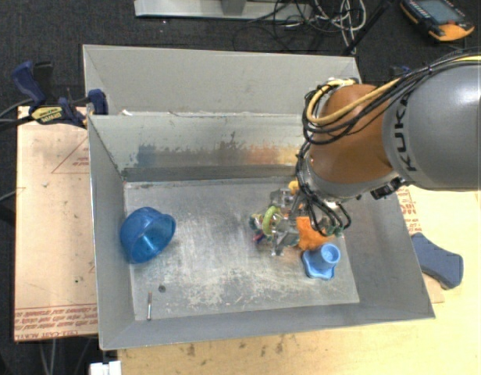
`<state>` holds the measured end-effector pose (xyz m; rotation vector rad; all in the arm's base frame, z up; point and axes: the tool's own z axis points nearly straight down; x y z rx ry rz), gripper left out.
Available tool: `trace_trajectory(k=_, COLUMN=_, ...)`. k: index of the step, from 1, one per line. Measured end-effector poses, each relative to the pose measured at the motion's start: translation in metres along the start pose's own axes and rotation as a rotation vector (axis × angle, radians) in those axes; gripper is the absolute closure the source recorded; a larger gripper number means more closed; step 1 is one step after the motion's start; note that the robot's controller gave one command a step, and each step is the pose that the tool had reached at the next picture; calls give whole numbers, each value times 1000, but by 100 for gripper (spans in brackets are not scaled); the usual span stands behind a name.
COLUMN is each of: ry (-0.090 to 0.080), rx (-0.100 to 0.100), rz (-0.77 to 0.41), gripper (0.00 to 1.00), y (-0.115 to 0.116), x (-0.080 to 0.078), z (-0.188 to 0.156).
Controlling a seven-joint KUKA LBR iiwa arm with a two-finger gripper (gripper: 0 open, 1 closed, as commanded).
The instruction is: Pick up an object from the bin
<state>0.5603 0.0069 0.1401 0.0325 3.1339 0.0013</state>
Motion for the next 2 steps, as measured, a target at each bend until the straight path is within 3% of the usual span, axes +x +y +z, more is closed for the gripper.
trace_trajectory(k=1, ry=9, rx=0, rz=12, gripper=100, y=0, x=3, z=-8)
trace_trajectory(k=2, ry=11, rx=0, rz=-5, gripper=100, y=-2, x=5, z=-68)
